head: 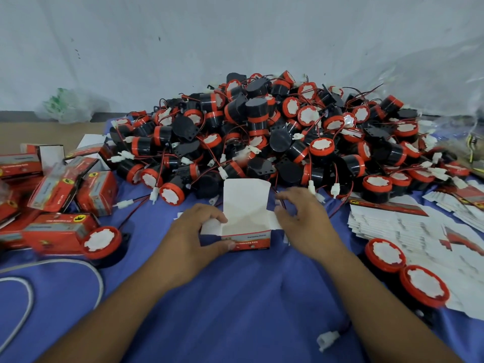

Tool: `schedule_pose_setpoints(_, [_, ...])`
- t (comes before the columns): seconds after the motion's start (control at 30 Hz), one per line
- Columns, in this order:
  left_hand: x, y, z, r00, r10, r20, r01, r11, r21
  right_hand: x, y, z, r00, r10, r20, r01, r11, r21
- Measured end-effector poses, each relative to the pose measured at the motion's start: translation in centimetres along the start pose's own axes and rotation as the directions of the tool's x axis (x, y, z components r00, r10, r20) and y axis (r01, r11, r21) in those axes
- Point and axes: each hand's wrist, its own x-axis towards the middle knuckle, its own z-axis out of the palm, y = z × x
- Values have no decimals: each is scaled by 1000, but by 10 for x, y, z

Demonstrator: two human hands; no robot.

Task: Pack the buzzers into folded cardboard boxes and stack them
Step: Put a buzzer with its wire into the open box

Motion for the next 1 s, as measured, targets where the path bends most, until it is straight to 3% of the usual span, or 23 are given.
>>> schedule_pose_setpoints(0.03, [0, 1, 0, 1000, 28, -9, -28, 999, 37, 0, 3, 1, 996, 12, 83, -16, 999, 44])
schedule_pose_setpoints(0.1, [0, 3, -1, 999, 54, -1, -54, 995, 79, -1, 3, 2, 994, 29, 110, -47, 986, 163])
schedule_pose_setpoints(0.2, [-3, 4, -3, 998, 67, 22, -68, 995, 79, 0, -2, -7, 988, 95, -121, -58, 958, 280])
schedule_pose_setpoints(0.3, [-3, 3, -3, 997, 75, 22, -76, 995, 58, 1, -7, -28, 951, 49, -307, 72, 926, 371])
schedule_pose_setpoints(0.37, [-3, 2, -2, 995, 91, 28, -92, 994, 56, 1, -12, -42, 957, 60, -284, 137, 768, 625])
schedule_pose_setpoints(0.43, [-2, 2, -2, 993, 111, 32, -113, 992, 55, 2, -15, -55, 967, 95, -236, 158, 504, 849])
schedule_pose_setpoints(0.5, [-3, 3, -3, 992, 120, 47, -122, 991, 56, 2, -14, -65, 975, 96, -200, 172, 246, 954])
schedule_pose_setpoints(0.57, [-3, 3, -2, 990, 119, 75, -124, 990, 66, 2, -14, -69, 987, 78, -140, 129, 142, 982])
schedule_pose_setpoints(0.7, [-4, 2, -1, 988, 129, 89, -137, 986, 90, 3, -13, -59, 988, 139, -69, 27, 283, 959])
schedule_pose_setpoints(0.77, [-4, 1, -1, 987, 132, 93, -141, 986, 93, 1, -11, -53, 987, 134, -89, 13, 487, 873])
schedule_pose_setpoints(0.87, [-5, 2, -1, 986, 138, 94, -147, 984, 99, 0, -5, -45, 991, 29, -128, 56, 789, 612])
schedule_pose_setpoints(0.93, [-5, 2, -1, 985, 140, 96, -149, 984, 99, -2, -1, -41, 994, -96, -58, 109, 950, 292])
schedule_pose_setpoints(1.0, [-5, 2, -1, 985, 140, 103, -151, 983, 100, -3, 5, -40, 972, -218, 84, 218, 976, 9])
